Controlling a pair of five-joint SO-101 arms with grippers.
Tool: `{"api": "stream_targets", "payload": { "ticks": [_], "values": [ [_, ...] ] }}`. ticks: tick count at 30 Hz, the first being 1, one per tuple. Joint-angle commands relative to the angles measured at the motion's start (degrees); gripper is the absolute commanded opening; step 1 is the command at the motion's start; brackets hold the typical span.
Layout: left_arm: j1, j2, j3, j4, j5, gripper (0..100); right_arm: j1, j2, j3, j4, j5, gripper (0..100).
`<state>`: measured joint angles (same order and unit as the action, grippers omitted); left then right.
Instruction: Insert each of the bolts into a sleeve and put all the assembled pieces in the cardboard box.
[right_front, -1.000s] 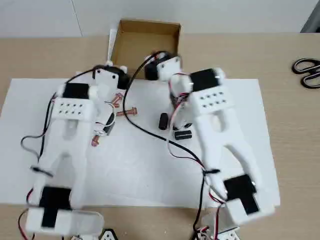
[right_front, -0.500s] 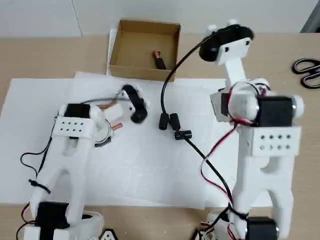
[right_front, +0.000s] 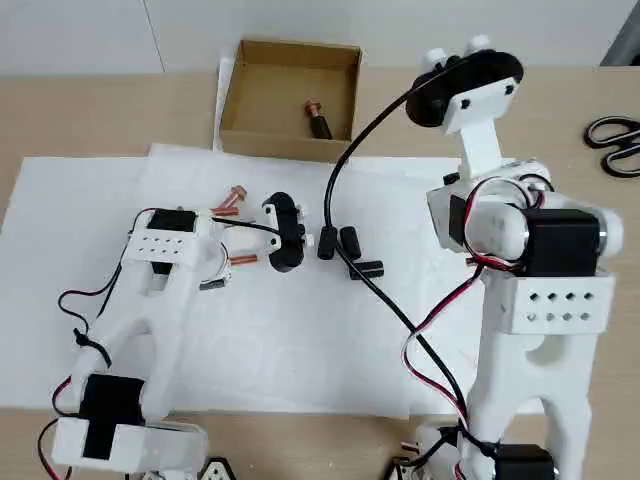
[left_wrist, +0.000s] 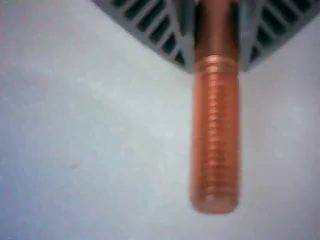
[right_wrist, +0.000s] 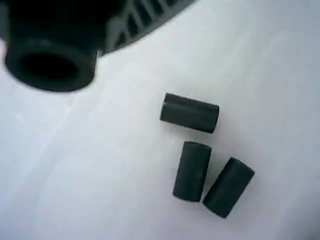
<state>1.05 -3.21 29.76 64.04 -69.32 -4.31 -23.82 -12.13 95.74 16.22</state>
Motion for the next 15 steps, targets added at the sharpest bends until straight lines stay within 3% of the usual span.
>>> {"api": "stream_targets", "payload": {
  "ticks": [1,7,15],
  "values": [
    [0.0,-0.44,-0.75,-1.67,1.32,16,0.22,-2.24,-0.18,0.31,0.44,0.4],
    [-0.26,-0.53,-6.46,1.93,8.53,17,0.22,-2.24,-0.18,0.31,0.44,0.4],
    [-0.09,-0.44,-28.26,24.7,33.32,17,0.48,-2.24,-0.18,0.22,0.7,0.4]
  ]
}}
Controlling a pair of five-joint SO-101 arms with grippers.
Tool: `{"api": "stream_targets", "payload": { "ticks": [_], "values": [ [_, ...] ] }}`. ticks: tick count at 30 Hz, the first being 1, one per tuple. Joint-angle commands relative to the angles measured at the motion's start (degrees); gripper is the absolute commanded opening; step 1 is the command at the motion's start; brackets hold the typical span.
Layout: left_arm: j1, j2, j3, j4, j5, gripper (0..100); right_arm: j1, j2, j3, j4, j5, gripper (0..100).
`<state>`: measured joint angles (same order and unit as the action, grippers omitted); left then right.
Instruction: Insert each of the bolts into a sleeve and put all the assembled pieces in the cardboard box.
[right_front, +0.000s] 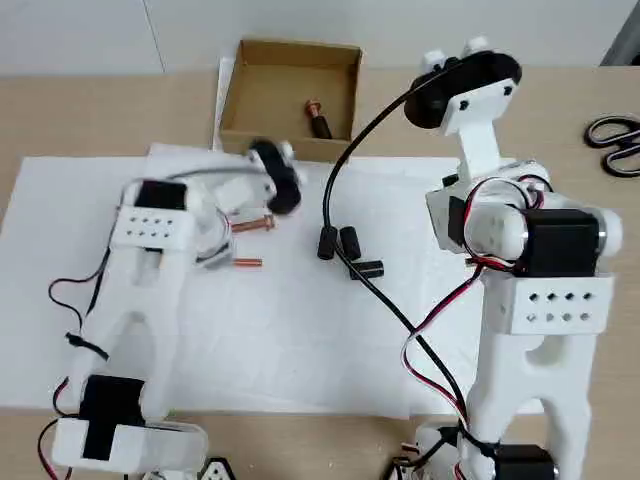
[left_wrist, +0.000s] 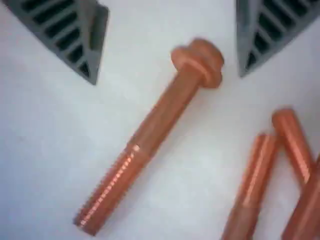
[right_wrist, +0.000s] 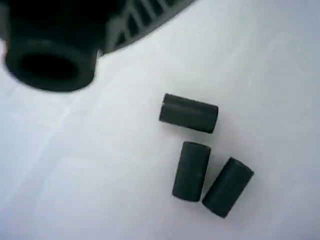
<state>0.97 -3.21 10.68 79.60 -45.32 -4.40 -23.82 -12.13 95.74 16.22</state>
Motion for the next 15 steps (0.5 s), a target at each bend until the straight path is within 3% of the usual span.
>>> {"api": "stream_targets", "payload": {
  "ticks": [1,6,10,15],
  "values": [
    [0.0,-0.44,-11.56,11.96,13.1,17,0.57,-2.33,-0.18,0.22,0.7,0.4],
    [0.44,-0.44,-16.92,19.6,38.07,17,0.57,-2.33,-0.26,0.22,0.79,0.4],
    [-0.53,-0.18,-17.01,19.52,60.04,17,0.57,-2.33,-0.26,0.22,0.62,0.4],
    [-0.53,0.26,-14.29,14.68,79.65,17,0.57,-2.33,-0.26,0.22,0.53,0.4]
  ]
}}
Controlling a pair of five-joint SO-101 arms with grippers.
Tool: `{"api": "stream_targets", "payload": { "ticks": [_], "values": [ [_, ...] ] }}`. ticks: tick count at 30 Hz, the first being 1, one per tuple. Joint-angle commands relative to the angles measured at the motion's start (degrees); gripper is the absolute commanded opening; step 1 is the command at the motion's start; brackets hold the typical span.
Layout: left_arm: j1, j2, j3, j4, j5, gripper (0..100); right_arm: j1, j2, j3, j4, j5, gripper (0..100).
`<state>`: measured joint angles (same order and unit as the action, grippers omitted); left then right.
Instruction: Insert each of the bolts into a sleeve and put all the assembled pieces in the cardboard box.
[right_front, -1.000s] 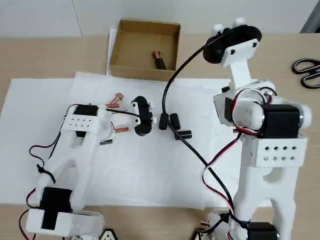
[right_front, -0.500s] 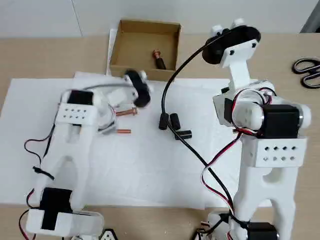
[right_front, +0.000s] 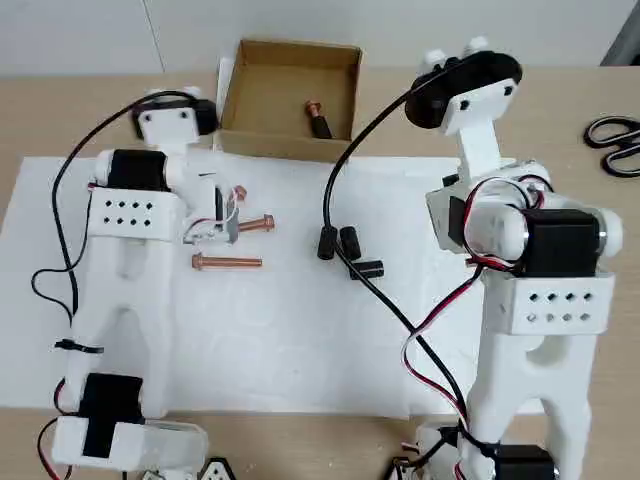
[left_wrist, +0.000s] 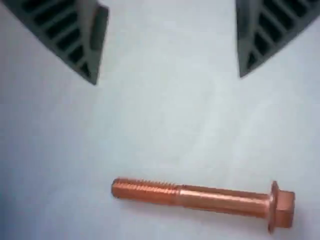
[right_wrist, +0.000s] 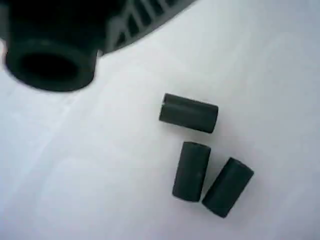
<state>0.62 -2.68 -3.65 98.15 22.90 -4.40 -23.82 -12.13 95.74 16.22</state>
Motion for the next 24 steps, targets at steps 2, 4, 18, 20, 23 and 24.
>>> {"api": "stream_targets", "payload": {
  "ticks": [2,4,18,20,23,24],
  "values": [
    [-0.26,-0.26,3.12,-8.26,17.67,17,0.57,-2.33,-0.26,0.22,0.44,0.4],
    [0.44,-0.26,6.99,-11.78,24.35,17,0.57,-2.33,-0.26,0.22,0.44,0.4],
    [-2.46,-0.35,24.57,-30.59,44.31,8,0.57,-2.42,-0.26,0.31,0.35,0.4],
    [-3.43,-0.35,26.86,-32.88,44.48,8,0.57,-2.42,-0.26,0.31,0.35,0.4],
    [-4.31,-0.35,30.73,-37.1,44.48,8,0.48,-2.42,-0.26,0.31,0.35,0.4],
    [-4.31,-0.35,31.87,-38.42,44.48,8,0.48,-2.42,-0.26,0.31,0.35,0.4]
  ]
}}
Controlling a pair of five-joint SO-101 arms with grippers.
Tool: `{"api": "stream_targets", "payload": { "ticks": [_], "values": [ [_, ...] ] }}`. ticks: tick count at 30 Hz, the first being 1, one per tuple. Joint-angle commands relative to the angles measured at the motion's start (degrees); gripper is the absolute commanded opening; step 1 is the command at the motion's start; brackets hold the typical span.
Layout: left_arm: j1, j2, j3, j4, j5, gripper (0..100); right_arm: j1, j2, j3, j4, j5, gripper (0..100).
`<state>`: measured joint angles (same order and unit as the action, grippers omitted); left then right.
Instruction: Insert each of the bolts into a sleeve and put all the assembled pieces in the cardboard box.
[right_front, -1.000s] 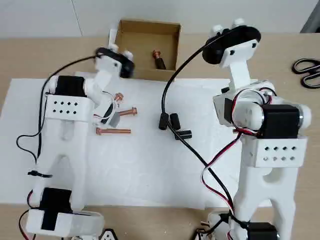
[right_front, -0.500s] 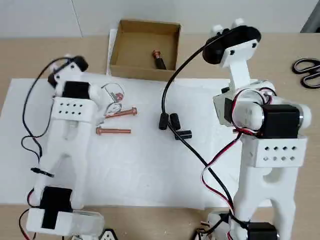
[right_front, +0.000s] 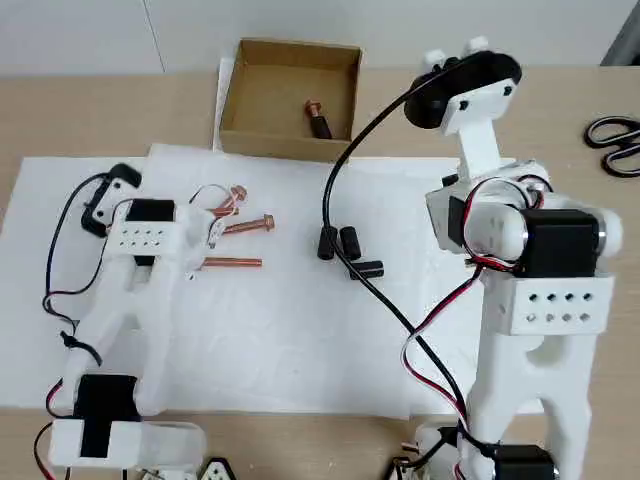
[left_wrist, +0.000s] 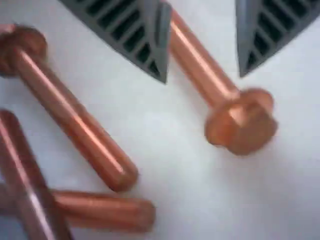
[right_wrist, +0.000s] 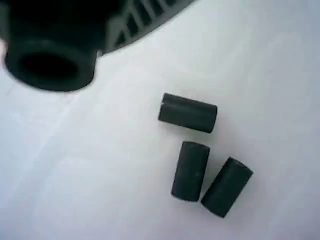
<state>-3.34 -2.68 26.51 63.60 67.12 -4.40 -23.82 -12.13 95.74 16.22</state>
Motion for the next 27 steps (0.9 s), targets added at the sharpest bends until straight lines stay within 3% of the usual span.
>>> {"api": "stream_targets", "payload": {
  "ticks": [1,16,27],
  "values": [
    [-0.35,-0.35,2.68,-5.01,0.26,8,0.4,-2.42,-0.26,0.31,0.35,0.4],
    [0.0,-0.35,12.35,-18.81,0.26,8,0.22,-2.42,-0.26,0.31,0.26,0.4],
    [0.09,-0.26,15.87,-23.03,0.26,8,0.22,-2.42,-0.26,0.31,-1.58,0.4]
  ]
}}
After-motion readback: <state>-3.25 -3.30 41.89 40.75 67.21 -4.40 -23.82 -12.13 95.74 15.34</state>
